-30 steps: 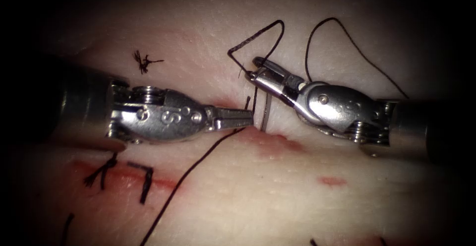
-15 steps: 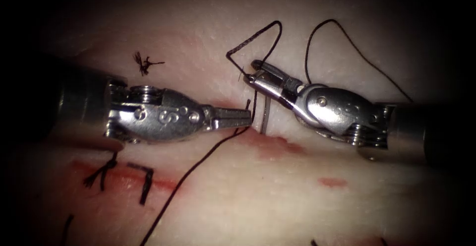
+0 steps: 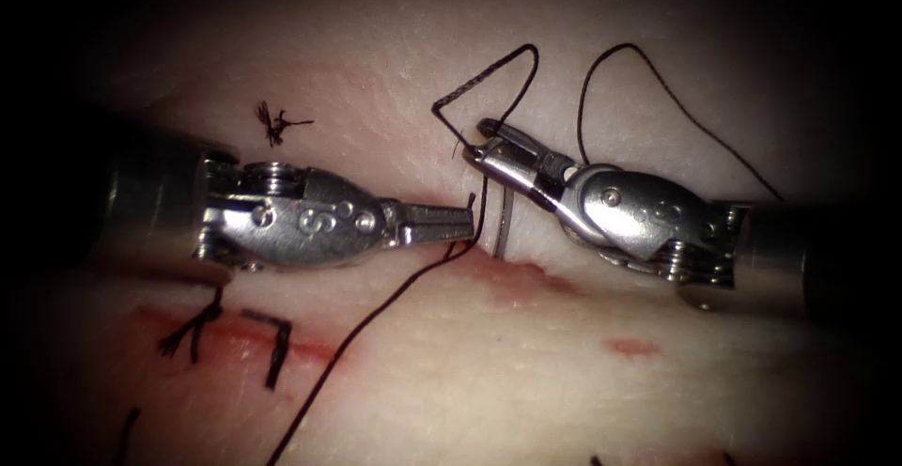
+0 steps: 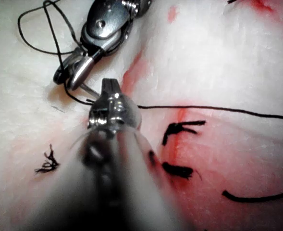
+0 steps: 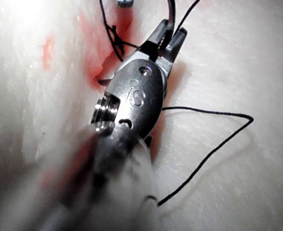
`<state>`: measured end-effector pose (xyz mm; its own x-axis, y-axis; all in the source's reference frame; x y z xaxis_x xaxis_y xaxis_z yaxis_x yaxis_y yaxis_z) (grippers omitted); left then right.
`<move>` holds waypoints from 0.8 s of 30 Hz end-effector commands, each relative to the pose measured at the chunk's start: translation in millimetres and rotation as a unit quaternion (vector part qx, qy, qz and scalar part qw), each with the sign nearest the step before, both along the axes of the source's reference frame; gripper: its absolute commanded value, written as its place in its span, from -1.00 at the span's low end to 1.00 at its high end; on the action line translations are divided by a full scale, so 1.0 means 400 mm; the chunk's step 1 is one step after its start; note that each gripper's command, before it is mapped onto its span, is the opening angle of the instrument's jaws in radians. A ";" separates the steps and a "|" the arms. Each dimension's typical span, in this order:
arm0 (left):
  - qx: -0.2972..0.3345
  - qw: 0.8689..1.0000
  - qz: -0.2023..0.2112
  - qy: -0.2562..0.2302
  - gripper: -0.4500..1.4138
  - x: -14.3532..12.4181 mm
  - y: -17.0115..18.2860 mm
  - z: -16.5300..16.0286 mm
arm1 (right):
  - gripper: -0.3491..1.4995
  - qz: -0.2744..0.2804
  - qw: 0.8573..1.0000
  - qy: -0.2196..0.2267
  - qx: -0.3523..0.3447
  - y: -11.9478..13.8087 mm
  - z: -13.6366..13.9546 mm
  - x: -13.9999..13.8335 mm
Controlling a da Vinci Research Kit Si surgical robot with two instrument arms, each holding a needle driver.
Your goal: Wound Closure
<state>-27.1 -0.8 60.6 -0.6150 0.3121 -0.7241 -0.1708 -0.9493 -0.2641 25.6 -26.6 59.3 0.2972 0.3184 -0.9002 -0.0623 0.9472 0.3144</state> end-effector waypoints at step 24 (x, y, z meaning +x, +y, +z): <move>0.000 1.000 0.001 0.002 -1.00 -0.0013 -0.0004 0.0013 | -1.00 -0.019 1.000 -0.005 0.020 -0.0045 0.0024 0.0014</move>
